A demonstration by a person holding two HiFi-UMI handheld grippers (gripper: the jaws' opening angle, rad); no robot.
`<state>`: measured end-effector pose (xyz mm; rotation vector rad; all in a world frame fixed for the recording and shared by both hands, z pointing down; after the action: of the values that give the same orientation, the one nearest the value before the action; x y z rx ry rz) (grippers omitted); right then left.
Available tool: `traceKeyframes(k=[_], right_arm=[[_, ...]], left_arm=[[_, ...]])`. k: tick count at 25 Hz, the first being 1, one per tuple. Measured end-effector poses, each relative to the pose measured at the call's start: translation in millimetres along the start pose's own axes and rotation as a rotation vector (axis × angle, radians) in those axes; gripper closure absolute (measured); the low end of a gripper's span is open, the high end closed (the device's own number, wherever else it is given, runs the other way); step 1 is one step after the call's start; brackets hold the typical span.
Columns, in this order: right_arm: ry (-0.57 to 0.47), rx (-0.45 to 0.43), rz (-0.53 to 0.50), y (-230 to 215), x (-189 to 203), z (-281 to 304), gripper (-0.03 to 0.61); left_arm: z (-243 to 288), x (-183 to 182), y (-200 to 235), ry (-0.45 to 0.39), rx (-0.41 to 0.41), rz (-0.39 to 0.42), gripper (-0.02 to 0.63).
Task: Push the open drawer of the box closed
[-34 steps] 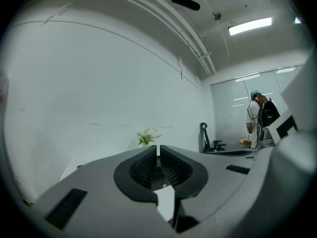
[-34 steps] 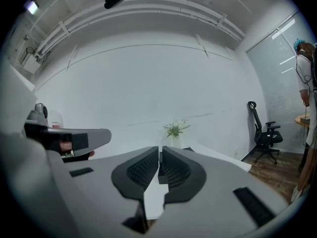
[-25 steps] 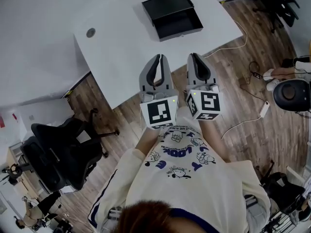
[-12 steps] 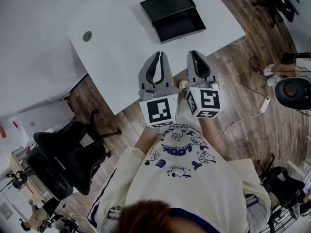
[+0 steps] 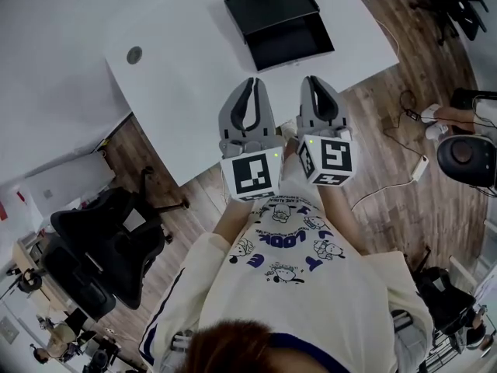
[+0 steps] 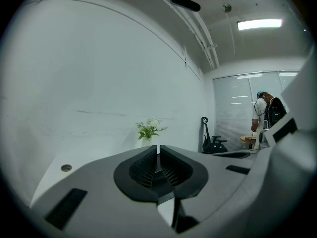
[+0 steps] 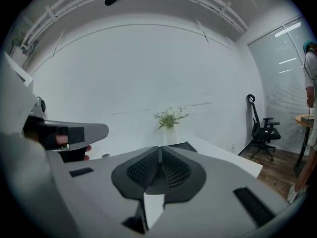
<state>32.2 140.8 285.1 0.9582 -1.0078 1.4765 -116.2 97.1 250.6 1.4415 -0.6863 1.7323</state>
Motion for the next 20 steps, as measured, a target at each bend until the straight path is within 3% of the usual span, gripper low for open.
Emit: traceKeyframes(k=[10,20], right_arm=[[0.082,-0.016,-0.014,-26,8,41,0.537],[0.205,-0.092,-0.018,-48,36,81,0.535]], left_arm=[[44,7,0,0.039,-0.045,-0.02,0.583],[80,33,1,0.116,-0.1,-0.05,0.583]])
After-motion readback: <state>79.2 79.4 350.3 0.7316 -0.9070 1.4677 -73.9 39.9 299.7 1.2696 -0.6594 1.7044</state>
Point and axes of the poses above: the fingertips, and each gripper's own axes: z forward along the fingers, y to its left, x out of its underside, the point moved 9 cm from there along -z, backward along the fingers, and after that the axes turned 5 degrees about y, right-handed, at the moved point
